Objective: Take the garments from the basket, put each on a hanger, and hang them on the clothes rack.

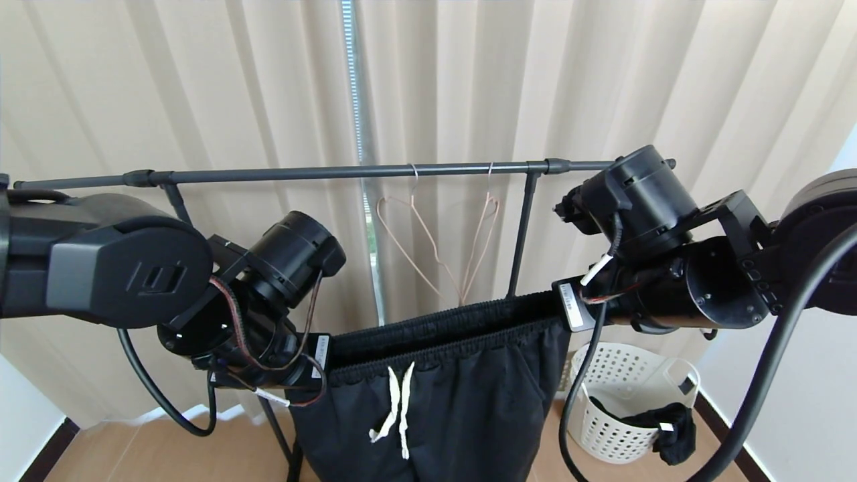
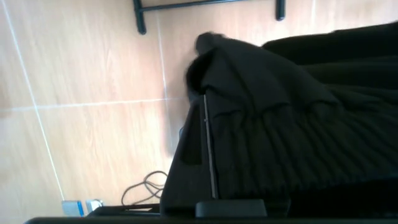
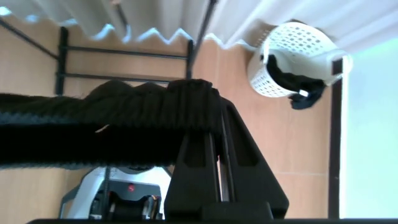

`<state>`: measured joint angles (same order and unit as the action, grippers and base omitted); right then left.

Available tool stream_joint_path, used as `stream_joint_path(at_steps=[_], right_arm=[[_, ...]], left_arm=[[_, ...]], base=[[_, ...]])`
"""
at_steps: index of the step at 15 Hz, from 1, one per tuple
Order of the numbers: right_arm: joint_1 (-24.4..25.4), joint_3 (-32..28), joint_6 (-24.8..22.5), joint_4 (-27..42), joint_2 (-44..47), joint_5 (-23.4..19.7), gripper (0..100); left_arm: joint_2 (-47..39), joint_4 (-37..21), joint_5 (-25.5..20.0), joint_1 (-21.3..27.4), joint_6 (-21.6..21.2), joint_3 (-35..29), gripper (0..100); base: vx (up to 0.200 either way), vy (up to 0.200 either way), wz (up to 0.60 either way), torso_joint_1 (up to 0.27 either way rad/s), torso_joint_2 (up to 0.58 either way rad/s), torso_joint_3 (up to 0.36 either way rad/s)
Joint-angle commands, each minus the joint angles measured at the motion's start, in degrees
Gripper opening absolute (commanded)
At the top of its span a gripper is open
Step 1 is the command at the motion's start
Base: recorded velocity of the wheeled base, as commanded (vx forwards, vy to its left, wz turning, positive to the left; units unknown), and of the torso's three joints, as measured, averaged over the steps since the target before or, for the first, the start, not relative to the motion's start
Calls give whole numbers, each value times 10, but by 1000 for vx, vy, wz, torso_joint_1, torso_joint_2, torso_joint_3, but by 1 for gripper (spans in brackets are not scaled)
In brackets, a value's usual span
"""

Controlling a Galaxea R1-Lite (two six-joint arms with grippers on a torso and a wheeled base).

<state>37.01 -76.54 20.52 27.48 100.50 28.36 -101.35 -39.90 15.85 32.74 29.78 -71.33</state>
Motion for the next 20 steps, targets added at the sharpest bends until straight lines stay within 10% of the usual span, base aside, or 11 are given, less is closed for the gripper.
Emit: stream_joint_path(at_steps=[1, 6, 14, 20], right_arm=[[-26, 8, -4, 1, -7, 1, 0], [-75, 46, -61, -44, -32, -3, 0], [12, 126, -125, -71, -100, -61, 0], [235, 192, -129, -68, -145, -182, 0]], left_arm=[[6, -2, 1, -13, 0, 8, 0], [11, 5, -12, -20, -10, -43, 0], [-82, 5, -92, 3, -35, -245, 0], [-193, 8, -130, 32, -90, -433, 0]], base=[[0, 0, 0, 0, 0, 0], [0, 0, 0, 0, 0, 0], [0, 0, 0, 0, 0, 0], [0, 0, 0, 0, 0, 0]])
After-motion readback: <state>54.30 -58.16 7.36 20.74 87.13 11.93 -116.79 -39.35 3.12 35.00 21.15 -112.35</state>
